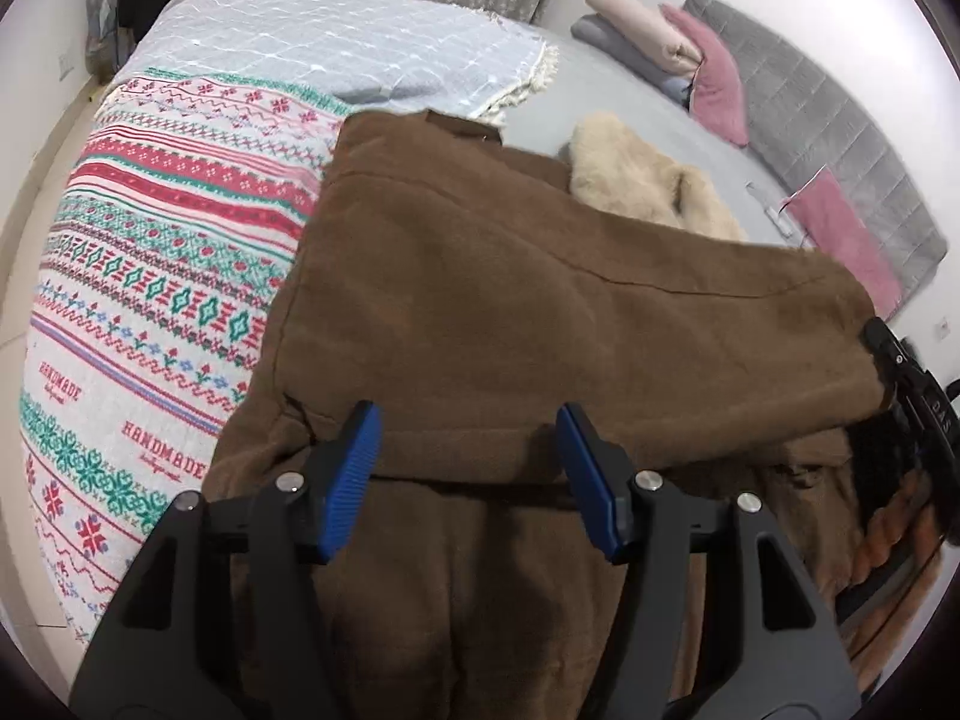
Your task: Fold large clothes
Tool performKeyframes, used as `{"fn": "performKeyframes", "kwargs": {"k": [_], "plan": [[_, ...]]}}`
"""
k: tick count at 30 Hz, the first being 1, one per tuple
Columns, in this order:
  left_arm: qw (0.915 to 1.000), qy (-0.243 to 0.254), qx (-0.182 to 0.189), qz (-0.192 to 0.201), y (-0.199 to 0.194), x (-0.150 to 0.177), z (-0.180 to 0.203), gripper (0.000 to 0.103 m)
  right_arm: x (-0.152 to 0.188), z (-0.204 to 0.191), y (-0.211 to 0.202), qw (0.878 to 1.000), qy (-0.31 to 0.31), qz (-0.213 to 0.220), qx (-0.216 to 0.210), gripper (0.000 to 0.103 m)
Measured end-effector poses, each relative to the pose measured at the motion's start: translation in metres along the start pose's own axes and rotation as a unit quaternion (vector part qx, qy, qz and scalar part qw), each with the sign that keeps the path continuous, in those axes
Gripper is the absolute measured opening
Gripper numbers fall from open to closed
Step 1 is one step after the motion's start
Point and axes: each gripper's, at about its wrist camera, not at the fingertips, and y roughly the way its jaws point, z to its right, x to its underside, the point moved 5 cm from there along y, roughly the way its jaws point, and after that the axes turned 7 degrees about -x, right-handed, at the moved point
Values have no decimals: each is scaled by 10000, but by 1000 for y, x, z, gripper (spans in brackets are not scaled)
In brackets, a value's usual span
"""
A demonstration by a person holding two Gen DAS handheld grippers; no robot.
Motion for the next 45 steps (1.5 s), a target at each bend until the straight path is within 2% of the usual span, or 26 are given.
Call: {"fn": "performKeyframes", "kwargs": {"k": [2, 5, 7, 9, 10, 14, 15, 16, 17, 19, 21, 23, 25, 29, 31, 35, 38, 40, 42, 45], "plan": [[9999, 138, -26, -16, 3, 2, 3, 63, 16, 14, 29, 9982, 150, -515, 257, 4], [9998, 202, -56, -25, 3, 2, 4, 63, 58, 59, 77, 9839, 727, -1485, 684, 4], [9999, 108, 30, -44, -1, 0, 0, 63, 59, 78, 79, 9813, 1008, -1415, 826, 4], [9999, -8, 137, -51, -8, -1, -5, 63, 49, 88, 70, 9810, 1076, -1179, 1101, 4], [9998, -58, 175, -64, -11, -1, -8, 63, 50, 89, 70, 9809, 1089, -1183, 1094, 4], [9999, -111, 29, -89, -23, 5, -18, 63, 49, 74, 69, 9803, 1154, -1541, 443, 7], [9999, -131, 20, -90, -24, 5, -21, 63, 49, 66, 70, 9791, 1079, -1701, 295, 14], [9998, -168, 26, -83, -27, 6, -24, 63, 48, 61, 67, 9788, 1011, -1751, 321, 20], [9997, -207, 19, -84, -30, 7, -28, 63, 49, 61, 62, 9789, 932, -1765, 430, 24], [9996, -244, -60, -104, -35, 9, -33, 63, 44, 67, 63, 9783, 1068, -1725, 423, 37], [9996, -249, -124, -107, -41, 13, -36, 63, 39, 76, 57, 9756, 1538, -1569, 41, 38], [9995, -228, -206, -120, -50, 18, -39, 63, 37, 77, 49, 9764, 1598, -1454, 6, 38], [9991, -218, -322, -165, -60, 26, -40, 63, 31, 68, 48, 9813, 1363, -1359, 67, 38], [9976, -172, -615, -265, -90, 51, -45, 63, 19, 32, 29, 9826, 1141, -1363, -535, 38], [9969, -222, -709, -276, -107, 67, -51, 63, 14, 14, 16, 9846, 984, -1324, -571, 46], [9955, -441, -800, -254, -131, 98, -67, 63, 7, -31, -25, 9846, 721, -1258, -974, 62], [9941, -553, -897, -268, -140, 121, -79, 63, 21, -54, -59, 9872, 227, -1289, -912, 70], [9938, -743, -731, -393, -141, 138, -84, 63, 42, -56, -75, 9858, -60, -1477, -793, 73], [9932, -841, -625, -504, -141, 151, -85, 63, 78, -45, -91, 9809, -176, -1822, -653, 74], [9930, -801, -705, -504, -143, 164, -82, 63, 123, -22, -111, 9729, -106, -2256, -503, 74]]}}
